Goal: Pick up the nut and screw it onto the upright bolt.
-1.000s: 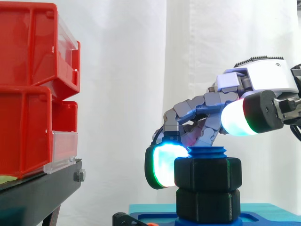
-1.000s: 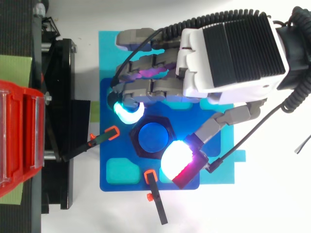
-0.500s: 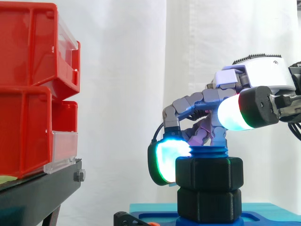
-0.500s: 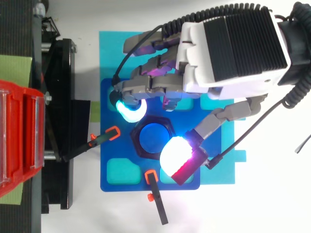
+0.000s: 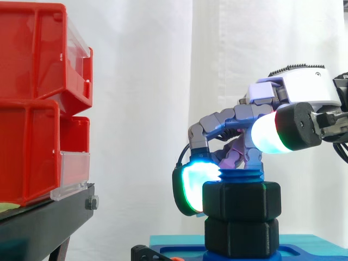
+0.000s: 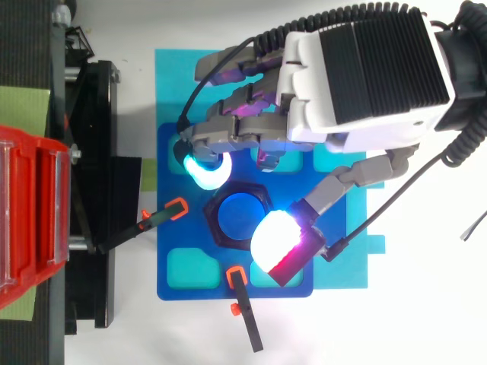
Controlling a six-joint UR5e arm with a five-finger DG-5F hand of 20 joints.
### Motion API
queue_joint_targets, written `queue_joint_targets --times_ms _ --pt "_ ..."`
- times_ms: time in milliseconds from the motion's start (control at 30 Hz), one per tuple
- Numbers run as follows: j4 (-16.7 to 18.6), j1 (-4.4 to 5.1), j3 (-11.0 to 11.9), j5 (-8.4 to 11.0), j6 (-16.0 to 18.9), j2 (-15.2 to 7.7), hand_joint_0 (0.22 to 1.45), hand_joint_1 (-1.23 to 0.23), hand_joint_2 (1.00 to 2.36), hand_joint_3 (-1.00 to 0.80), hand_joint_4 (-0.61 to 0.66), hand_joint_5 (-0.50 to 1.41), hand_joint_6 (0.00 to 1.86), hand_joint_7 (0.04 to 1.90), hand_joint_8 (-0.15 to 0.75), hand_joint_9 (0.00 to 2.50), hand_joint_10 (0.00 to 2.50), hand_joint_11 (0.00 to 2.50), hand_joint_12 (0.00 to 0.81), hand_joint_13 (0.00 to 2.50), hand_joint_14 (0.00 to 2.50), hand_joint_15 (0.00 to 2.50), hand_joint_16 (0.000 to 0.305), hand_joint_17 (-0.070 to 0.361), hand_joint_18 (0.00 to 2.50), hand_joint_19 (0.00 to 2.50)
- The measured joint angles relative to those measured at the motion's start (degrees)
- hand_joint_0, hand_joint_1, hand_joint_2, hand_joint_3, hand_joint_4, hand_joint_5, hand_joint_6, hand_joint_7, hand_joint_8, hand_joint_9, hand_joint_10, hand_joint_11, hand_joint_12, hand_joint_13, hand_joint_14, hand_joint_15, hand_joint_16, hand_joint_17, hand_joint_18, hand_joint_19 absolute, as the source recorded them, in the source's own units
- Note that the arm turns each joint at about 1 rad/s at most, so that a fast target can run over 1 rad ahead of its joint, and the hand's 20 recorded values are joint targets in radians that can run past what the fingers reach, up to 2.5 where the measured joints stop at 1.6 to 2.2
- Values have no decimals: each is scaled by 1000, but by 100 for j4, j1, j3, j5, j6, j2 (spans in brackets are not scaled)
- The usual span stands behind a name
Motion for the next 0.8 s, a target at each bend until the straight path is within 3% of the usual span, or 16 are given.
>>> queue_joint_targets --times_ms 800 --pt "10 60 -37 19 -17 -2 499 -339 1000 -500 226 16 504 1079 226 1272 0 0 224 692 0 0 28 63 278 0"
